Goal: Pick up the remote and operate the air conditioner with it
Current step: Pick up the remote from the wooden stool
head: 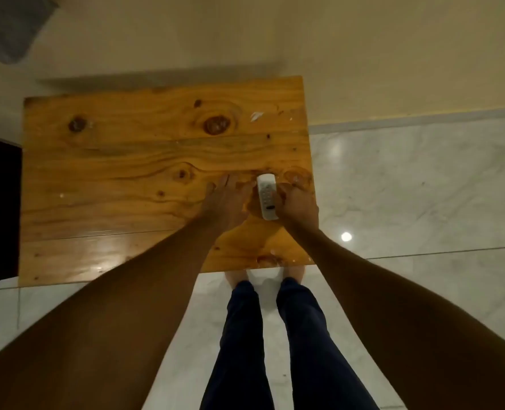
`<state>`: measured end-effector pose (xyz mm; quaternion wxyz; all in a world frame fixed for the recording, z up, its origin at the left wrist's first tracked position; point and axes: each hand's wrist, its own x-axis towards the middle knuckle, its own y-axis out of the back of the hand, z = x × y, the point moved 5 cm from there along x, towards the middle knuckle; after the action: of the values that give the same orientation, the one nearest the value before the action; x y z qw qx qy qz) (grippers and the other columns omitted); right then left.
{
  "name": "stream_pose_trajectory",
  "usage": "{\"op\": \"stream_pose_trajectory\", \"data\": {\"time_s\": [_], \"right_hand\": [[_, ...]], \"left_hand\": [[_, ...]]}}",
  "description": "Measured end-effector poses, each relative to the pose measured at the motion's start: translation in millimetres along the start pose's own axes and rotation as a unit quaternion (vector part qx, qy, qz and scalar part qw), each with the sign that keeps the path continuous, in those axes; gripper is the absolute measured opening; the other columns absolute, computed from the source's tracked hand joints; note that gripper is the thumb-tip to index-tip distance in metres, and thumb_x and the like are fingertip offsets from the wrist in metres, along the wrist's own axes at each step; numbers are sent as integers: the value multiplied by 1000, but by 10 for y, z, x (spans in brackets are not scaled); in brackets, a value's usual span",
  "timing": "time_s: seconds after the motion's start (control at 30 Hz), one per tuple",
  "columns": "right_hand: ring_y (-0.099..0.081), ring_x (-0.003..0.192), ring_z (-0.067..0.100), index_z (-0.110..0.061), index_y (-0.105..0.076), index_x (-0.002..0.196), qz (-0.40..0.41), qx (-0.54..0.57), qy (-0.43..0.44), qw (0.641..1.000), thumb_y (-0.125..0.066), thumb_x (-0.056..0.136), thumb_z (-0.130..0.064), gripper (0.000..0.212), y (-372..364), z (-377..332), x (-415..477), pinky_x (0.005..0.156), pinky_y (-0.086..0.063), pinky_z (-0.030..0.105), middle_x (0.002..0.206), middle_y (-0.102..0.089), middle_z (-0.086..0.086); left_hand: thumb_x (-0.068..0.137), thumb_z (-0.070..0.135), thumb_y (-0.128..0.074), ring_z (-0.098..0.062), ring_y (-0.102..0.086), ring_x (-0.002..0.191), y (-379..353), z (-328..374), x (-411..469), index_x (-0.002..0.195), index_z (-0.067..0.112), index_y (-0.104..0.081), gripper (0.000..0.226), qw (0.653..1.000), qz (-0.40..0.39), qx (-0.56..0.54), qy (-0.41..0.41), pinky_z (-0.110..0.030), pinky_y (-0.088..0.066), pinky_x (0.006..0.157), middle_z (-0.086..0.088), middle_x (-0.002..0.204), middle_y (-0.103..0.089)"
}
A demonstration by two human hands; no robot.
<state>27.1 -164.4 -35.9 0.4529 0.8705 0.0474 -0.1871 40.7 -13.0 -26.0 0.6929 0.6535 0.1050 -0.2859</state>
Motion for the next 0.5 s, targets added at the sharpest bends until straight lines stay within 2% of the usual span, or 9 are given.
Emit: {"op": "stream_pose_trajectory", "data": {"time_s": [0.1, 0.23, 0.3, 0.4, 0.47, 0.5], "right_hand": [[-58, 109, 33, -8, -50, 129, 31, 8, 21, 999, -46, 95, -49, 54, -84, -50, 19, 86, -53, 39, 128, -56, 19], [-49, 122, 33, -8, -40, 140, 30, -21, -15, 999, -59, 86, -57, 75, -245, -115, 48, 91, -49, 40, 140, -46, 18], [-50, 121, 34, -10, -39, 139, 13, -12, -31, 999, -64, 82, -58, 79, -279, -134, 94, 91, -50, 43, 138, -47, 17], [-54, 117, 34, -9, -38, 137, -32, 66, -51, 996, -77, 71, -52, 88, -308, -108, 152, 91, -49, 43, 133, -53, 16], [-57, 113, 31, -8, -38, 137, -73, 119, -35, 990, -75, 68, -48, 88, -308, -99, 176, 89, -51, 38, 128, -58, 13], [-58, 108, 29, -8, -40, 135, -87, 146, -26, 985, -74, 72, -41, 79, -300, -101, 190, 85, -52, 30, 122, -60, 11]], "left_hand": [[84, 42, -66, -35, -19, 141, -59, 7, 47, 149, 34, -19, 81, 999, -16, 6, 49, -59, -28, 107, -12, 156, -16], [84, 35, -68, -36, -19, 139, -152, -15, 62, 149, 36, -18, 82, 997, -31, -14, 68, -61, -32, 105, -14, 154, -17], [84, 35, -68, -37, -17, 141, -156, -40, 65, 149, 35, -17, 83, 997, -35, -26, 71, -60, -35, 104, -13, 156, -13], [84, 36, -68, -38, -13, 143, -157, -18, 65, 150, 35, -17, 83, 996, -36, -28, 73, -60, -35, 106, -14, 158, -10], [84, 37, -67, -38, -12, 143, -163, -8, 69, 151, 36, -13, 86, 996, -39, -23, 74, -60, -34, 107, -15, 158, -8], [84, 38, -68, -38, -11, 143, -167, -6, 71, 151, 36, -12, 87, 996, -39, -20, 75, -60, -34, 107, -15, 158, -8]]}}
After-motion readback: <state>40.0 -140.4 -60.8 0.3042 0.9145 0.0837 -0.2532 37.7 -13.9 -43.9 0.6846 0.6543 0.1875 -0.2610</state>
